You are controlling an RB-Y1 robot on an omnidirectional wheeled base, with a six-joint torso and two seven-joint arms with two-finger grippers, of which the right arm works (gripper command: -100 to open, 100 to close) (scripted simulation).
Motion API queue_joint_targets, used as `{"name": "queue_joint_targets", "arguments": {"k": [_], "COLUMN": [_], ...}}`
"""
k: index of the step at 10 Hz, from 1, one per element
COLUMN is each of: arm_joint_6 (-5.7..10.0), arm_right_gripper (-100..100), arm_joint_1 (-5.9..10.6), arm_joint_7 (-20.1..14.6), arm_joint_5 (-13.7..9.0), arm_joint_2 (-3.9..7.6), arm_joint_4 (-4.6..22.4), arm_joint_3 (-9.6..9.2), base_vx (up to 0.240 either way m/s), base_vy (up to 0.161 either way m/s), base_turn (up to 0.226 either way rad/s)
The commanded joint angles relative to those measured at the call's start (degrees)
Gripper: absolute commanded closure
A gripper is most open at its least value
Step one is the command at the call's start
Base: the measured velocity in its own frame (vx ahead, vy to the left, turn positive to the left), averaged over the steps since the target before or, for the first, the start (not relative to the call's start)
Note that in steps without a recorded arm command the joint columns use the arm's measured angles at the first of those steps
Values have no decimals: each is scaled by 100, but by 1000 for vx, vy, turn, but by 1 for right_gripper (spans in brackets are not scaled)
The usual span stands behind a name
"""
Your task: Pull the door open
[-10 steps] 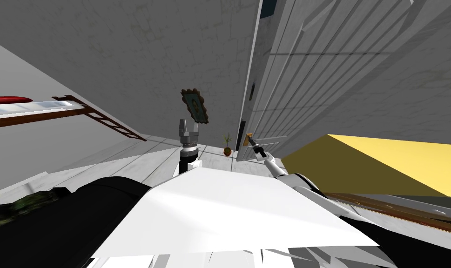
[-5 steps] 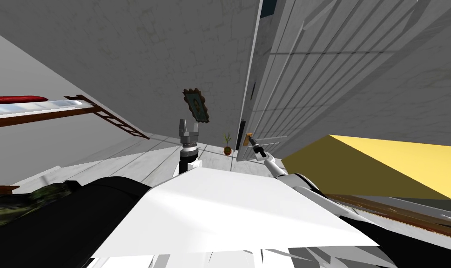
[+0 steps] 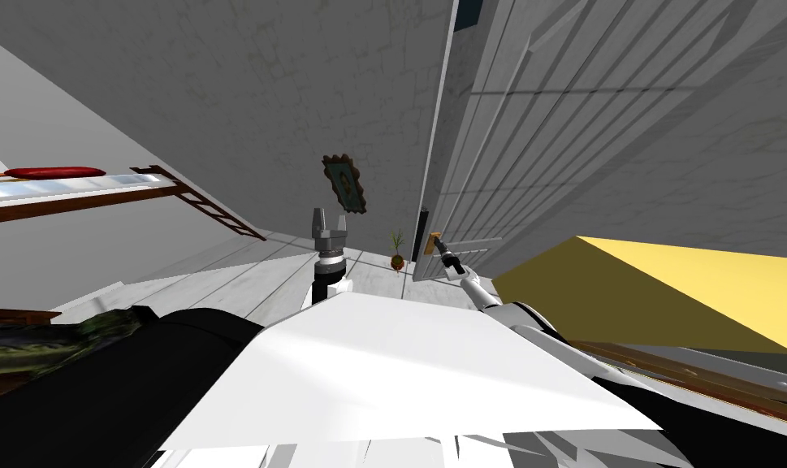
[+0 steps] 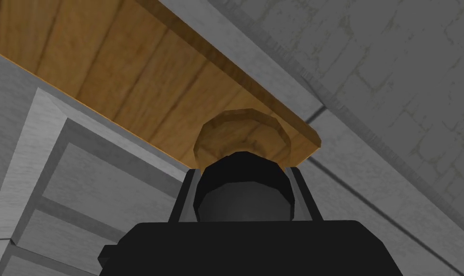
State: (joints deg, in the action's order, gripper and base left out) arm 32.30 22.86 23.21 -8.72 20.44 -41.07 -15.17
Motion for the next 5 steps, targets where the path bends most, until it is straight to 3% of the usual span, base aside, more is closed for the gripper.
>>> {"name": "queue_joint_targets", "arguments": {"k": [1,5], "arm_joint_6": [7,-6], "arm_right_gripper": [100,100], "arm_joint_1": [4,13], "arm_joint_7": [-286,-798], "arm_joint_5": [-102,-282], "arm_joint_2": [-33,-34], "arm_joint_4": [1,-8], "arm_joint_3": [-53,-100], "base_vx": [-41,-39], "base_vy": [-34,-36], "base_turn": [50,49]}}
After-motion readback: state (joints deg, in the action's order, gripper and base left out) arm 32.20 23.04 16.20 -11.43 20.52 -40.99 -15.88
